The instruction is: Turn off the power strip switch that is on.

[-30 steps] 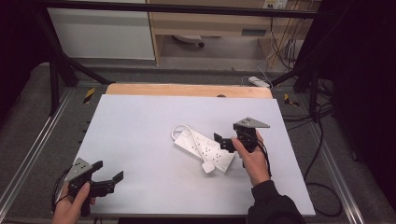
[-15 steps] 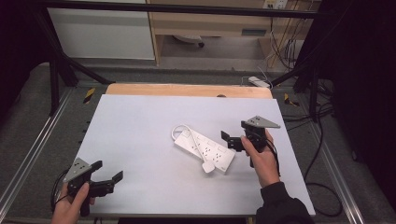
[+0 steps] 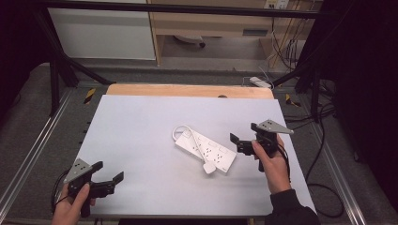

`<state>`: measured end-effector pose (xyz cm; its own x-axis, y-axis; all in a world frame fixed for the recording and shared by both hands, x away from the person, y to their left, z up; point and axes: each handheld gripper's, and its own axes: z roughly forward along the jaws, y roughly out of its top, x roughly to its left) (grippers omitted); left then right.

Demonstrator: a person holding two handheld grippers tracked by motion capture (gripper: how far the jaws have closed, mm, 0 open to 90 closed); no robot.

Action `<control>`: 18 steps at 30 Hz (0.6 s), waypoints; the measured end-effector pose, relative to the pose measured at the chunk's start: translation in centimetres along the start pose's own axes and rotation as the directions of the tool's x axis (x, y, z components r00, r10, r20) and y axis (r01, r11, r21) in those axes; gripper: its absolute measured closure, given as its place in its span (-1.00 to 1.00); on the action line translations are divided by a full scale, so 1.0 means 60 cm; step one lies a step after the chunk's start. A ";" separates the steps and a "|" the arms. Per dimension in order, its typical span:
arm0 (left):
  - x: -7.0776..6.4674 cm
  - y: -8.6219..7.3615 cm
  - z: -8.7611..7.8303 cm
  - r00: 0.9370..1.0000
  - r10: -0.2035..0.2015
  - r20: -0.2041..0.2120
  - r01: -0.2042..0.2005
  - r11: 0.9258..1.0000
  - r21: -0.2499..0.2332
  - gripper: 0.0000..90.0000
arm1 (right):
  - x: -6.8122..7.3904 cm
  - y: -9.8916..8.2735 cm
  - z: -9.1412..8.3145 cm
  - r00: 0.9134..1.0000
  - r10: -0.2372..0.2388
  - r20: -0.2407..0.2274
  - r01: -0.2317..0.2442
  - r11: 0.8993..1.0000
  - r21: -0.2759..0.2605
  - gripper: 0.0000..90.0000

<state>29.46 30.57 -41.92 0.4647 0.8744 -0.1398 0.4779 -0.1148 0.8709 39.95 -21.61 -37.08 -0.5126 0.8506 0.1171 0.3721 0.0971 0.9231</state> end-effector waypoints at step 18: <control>0.000 0.000 0.000 1.000 0.000 -0.002 0.000 1.000 0.001 -0.86 | -0.025 -0.046 -0.064 0.998 0.034 0.048 -0.032 0.999 -0.038 -0.92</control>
<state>29.47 30.56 -41.93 0.4636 0.8751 -0.1387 0.4789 -0.1157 0.8702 36.69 -25.16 -38.41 -0.4623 0.8770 0.1305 0.3584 0.0502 0.9322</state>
